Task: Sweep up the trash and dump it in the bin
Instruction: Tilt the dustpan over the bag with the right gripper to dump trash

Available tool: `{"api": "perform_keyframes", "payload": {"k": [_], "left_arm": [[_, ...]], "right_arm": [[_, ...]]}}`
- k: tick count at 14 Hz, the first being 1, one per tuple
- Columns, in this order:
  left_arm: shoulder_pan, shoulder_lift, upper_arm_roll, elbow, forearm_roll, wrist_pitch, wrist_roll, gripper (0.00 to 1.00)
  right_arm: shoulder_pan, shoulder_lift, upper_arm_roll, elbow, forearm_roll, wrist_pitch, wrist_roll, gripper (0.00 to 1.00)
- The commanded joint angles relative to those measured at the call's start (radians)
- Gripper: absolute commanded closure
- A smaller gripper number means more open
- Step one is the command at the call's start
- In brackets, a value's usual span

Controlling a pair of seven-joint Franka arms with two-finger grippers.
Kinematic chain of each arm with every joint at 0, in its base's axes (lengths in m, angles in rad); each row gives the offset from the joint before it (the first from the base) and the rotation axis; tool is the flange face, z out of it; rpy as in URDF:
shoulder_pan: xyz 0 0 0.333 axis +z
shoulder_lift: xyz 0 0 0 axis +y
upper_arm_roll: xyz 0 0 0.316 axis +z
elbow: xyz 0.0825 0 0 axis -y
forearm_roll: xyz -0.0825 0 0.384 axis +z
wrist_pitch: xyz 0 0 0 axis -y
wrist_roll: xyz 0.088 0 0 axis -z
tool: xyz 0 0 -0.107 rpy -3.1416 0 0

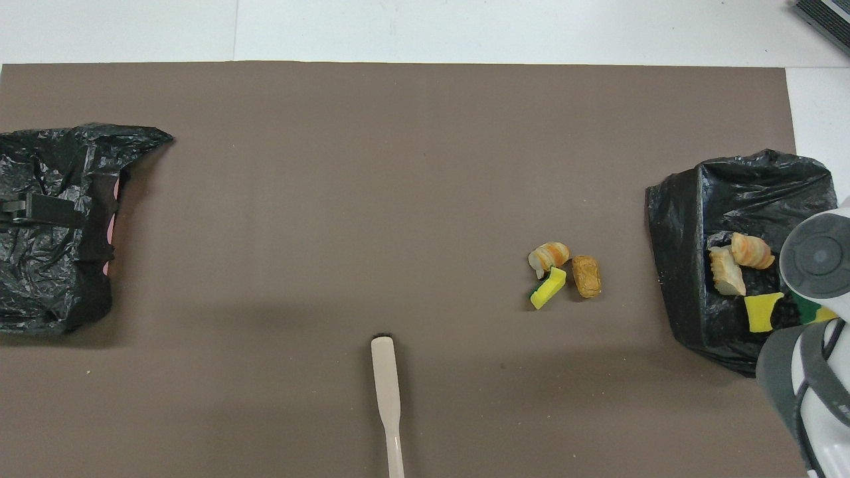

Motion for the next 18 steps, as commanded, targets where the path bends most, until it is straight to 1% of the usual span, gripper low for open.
{"api": "perform_keyframes", "payload": {"k": [1,3,4,6,8,9,11,12,13,16,17,18], "left_arm": [[-0.004,-0.001,-0.012,0.049,0.023,-0.077,-0.037,0.00],[-0.005,-0.008,-0.023,0.058,0.021,-0.101,-0.037,0.00],[-0.005,-0.010,-0.024,0.060,0.020,-0.115,-0.039,0.00],[-0.005,-0.024,-0.030,0.052,0.020,-0.121,-0.031,0.00],[-0.005,-0.028,-0.034,0.058,0.020,-0.134,-0.028,0.00],[-0.007,-0.034,-0.034,0.058,0.020,-0.132,-0.016,0.00],[-0.005,-0.036,-0.034,0.054,0.018,-0.125,0.036,0.00],[-0.005,-0.037,-0.034,0.052,0.018,-0.122,0.062,0.00],[-0.005,-0.039,-0.034,0.048,0.018,-0.115,0.064,0.00],[-0.005,-0.042,-0.034,0.046,0.017,-0.111,0.047,0.00],[-0.005,-0.042,-0.034,0.046,0.017,-0.111,0.047,0.00],[-0.005,-0.042,-0.034,0.045,0.017,-0.111,0.046,0.00]], "right_arm": [[0.003,0.006,0.009,0.008,-0.022,-0.044,0.014,1.00],[0.041,0.015,0.032,0.052,-0.014,-0.140,0.019,1.00],[0.061,0.020,0.034,0.103,0.027,-0.192,0.030,1.00],[0.075,0.020,0.035,0.212,0.181,-0.267,0.062,1.00],[0.075,0.017,0.049,0.280,0.303,-0.335,0.184,1.00],[0.075,0.011,0.063,0.284,0.391,-0.353,0.277,1.00],[0.077,0.003,0.078,0.284,0.583,-0.386,0.558,1.00],[0.075,-0.003,0.092,0.283,0.693,-0.380,0.684,1.00],[0.077,-0.002,0.104,0.284,0.777,-0.371,0.787,1.00],[0.080,0.023,0.165,0.284,0.991,-0.296,1.130,1.00],[0.093,0.030,0.179,0.284,1.042,-0.259,1.241,1.00],[0.124,0.056,0.189,0.284,1.061,-0.233,1.325,1.00]]}}
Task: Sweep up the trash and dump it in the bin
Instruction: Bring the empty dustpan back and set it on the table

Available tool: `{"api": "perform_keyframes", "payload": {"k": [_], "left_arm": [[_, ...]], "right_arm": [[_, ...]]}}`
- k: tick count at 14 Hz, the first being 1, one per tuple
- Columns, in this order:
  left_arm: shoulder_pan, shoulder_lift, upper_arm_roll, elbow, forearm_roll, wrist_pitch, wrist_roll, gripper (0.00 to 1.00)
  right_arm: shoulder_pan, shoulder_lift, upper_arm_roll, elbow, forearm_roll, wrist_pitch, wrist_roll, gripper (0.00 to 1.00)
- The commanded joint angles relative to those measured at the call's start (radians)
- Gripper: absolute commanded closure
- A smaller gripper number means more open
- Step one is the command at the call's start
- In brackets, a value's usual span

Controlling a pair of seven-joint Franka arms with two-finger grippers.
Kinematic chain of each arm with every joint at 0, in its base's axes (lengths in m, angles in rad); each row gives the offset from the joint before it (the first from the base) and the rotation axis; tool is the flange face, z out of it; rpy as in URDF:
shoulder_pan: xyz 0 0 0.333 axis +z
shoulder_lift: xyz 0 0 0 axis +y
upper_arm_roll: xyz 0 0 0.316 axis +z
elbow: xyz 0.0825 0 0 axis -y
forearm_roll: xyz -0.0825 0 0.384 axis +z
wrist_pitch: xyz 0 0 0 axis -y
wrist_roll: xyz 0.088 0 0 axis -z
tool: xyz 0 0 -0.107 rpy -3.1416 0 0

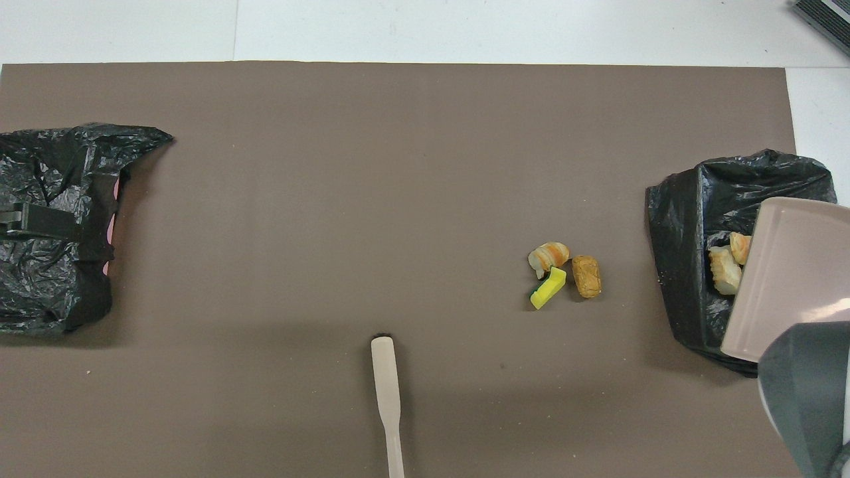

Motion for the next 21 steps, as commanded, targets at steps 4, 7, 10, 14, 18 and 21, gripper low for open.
{"api": "perform_keyframes", "payload": {"k": [4,7,10,14,18,21], "left_arm": [[-0.023,-0.014,0.002,-0.013,0.021,-0.024,0.014,0.00],[-0.031,-0.045,0.002,-0.063,0.022,-0.011,0.012,0.00],[-0.031,-0.044,-0.006,-0.063,0.051,-0.003,0.015,0.00],[-0.031,-0.041,-0.006,-0.063,0.051,0.002,0.017,0.00],[-0.031,-0.038,-0.007,-0.061,0.048,0.006,0.012,0.00],[-0.031,-0.039,-0.007,-0.061,0.047,0.005,0.006,0.00]], "right_arm": [[0.139,0.216,0.020,0.103,0.149,0.153,0.512,1.00],[0.245,0.421,0.019,0.279,0.157,0.222,0.695,1.00],[0.293,0.510,0.020,0.319,0.171,0.343,0.741,1.00],[0.359,0.632,0.025,0.358,0.172,0.484,0.857,1.00],[0.414,0.720,0.025,0.362,0.172,0.590,0.888,1.00],[0.408,0.752,0.025,0.359,0.172,0.636,0.890,1.00]]}}
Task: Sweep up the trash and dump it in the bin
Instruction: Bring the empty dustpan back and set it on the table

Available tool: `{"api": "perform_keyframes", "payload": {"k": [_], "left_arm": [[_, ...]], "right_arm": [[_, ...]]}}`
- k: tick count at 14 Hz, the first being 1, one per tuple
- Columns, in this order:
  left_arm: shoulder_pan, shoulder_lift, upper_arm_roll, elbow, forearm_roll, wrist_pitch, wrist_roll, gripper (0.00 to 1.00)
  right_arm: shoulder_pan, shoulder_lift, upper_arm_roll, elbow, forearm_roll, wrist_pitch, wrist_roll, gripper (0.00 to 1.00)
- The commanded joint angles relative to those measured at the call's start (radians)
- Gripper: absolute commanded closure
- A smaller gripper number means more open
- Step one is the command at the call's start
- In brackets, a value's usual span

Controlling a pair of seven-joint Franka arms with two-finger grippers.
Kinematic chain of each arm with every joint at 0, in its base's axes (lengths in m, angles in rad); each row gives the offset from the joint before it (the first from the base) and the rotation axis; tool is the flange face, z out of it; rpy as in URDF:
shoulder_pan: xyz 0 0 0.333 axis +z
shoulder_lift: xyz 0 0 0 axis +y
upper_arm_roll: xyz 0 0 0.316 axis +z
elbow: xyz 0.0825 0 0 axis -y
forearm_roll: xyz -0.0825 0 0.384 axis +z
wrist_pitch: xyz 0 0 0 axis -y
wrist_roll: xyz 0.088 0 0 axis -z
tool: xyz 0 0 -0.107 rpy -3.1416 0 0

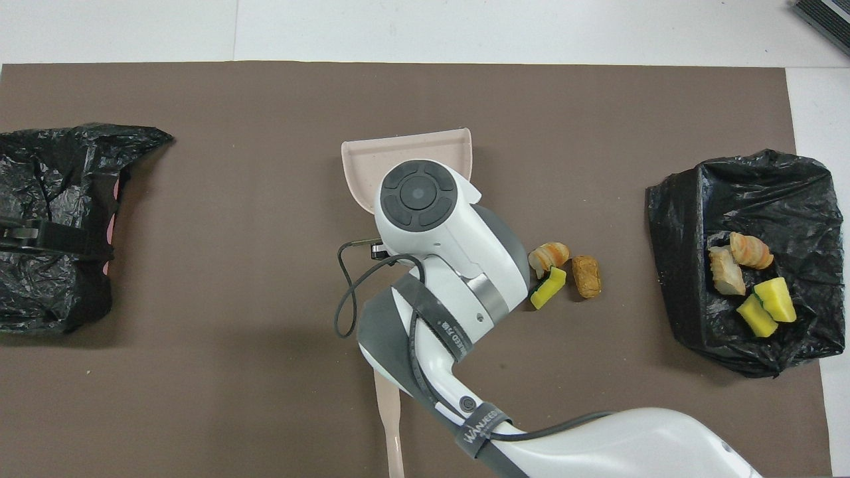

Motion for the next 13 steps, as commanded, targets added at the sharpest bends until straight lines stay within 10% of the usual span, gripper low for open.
{"api": "perform_keyframes", "payload": {"k": [1,3,4,5,6,13], "left_arm": [[-0.011,-0.024,0.004,-0.029,0.017,0.014,-0.003,0.00],[-0.011,-0.024,0.004,-0.029,0.014,0.014,-0.001,0.00],[-0.011,-0.024,0.004,-0.029,0.014,0.014,-0.003,0.00],[-0.011,-0.024,0.004,-0.031,0.014,0.014,-0.003,0.00],[-0.011,-0.024,0.004,-0.029,0.013,0.014,-0.003,0.00],[-0.011,-0.024,0.004,-0.031,0.011,0.017,-0.004,0.00]], "right_arm": [[-0.001,0.047,0.005,0.030,0.023,0.038,0.009,1.00],[-0.004,0.055,0.005,0.031,0.026,0.049,0.012,0.97],[-0.004,0.055,0.005,0.033,0.026,0.046,0.012,0.78],[-0.007,0.052,0.005,0.033,0.027,0.044,0.009,0.54],[-0.018,0.043,0.006,0.031,0.027,0.044,-0.002,0.01],[-0.029,-0.223,0.025,-0.157,0.155,-0.033,-0.012,0.00]]}}
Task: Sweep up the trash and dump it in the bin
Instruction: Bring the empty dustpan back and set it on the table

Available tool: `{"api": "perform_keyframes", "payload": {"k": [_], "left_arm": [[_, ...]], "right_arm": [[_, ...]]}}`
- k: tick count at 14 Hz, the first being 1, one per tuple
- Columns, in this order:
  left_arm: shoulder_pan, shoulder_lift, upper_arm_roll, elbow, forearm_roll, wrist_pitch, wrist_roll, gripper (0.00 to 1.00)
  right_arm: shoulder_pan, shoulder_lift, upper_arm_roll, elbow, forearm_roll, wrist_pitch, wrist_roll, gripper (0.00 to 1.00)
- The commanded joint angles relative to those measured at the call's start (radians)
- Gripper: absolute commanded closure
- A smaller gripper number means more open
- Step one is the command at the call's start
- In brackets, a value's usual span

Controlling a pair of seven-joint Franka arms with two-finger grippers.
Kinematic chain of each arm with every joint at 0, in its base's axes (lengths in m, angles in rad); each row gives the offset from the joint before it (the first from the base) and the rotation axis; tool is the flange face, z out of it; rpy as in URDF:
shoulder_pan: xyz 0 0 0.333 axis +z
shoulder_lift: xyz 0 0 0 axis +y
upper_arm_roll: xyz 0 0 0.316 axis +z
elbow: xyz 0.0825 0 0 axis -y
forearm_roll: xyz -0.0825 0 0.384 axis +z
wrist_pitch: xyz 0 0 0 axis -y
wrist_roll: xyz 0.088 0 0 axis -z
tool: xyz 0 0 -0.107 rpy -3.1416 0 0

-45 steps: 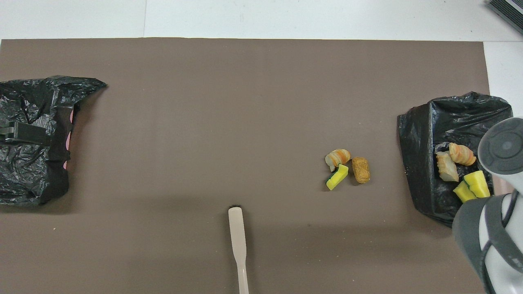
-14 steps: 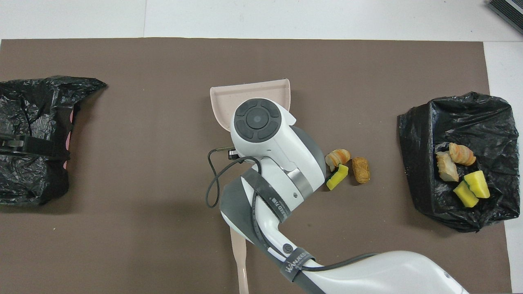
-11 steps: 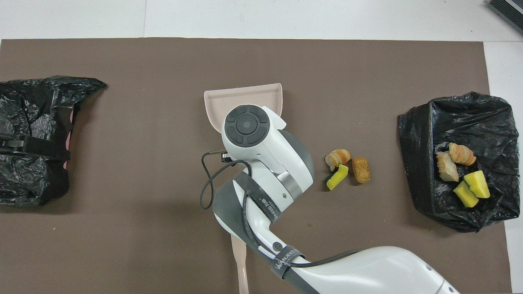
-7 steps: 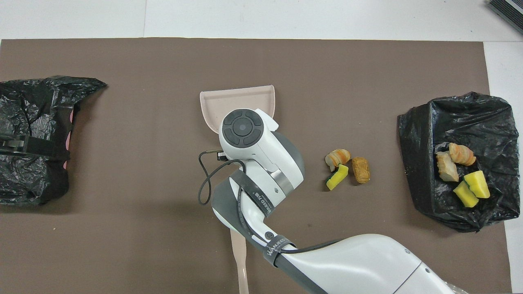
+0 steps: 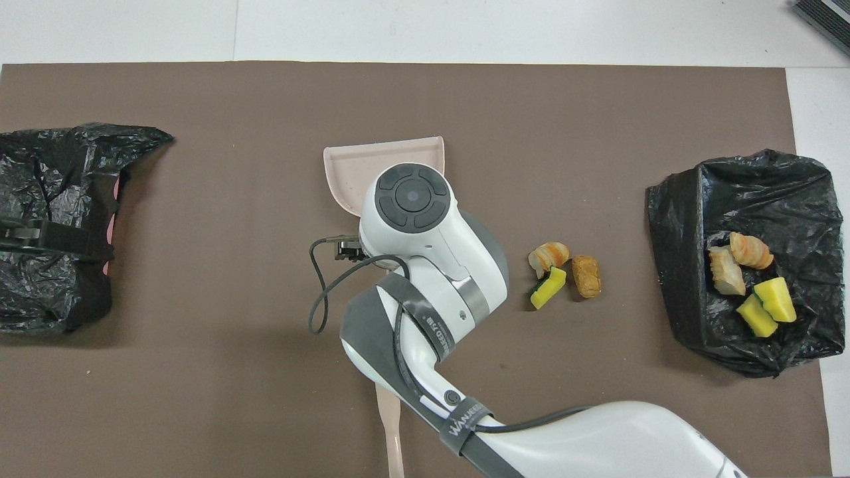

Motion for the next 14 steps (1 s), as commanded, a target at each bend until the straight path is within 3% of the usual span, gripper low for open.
{"api": "perform_keyframes", "payload": {"k": [1,6,10,14], "left_arm": [[-0.009,-0.024,0.004,-0.031,0.011,0.017,-0.004,0.00],[-0.009,-0.024,0.004,-0.034,0.008,0.018,-0.004,0.00],[-0.012,-0.014,0.001,-0.029,0.008,0.024,-0.007,0.00],[-0.098,0.032,-0.003,-0.018,0.016,0.032,-0.073,0.00]], "right_arm": [[-0.010,-0.196,0.016,-0.198,0.069,-0.024,-0.031,0.00],[0.080,-0.387,0.030,-0.398,0.154,-0.068,-0.062,0.00],[0.151,-0.523,0.031,-0.620,0.273,0.006,-0.075,0.00],[0.255,-0.534,0.031,-0.792,0.275,0.163,-0.074,0.00]]}}
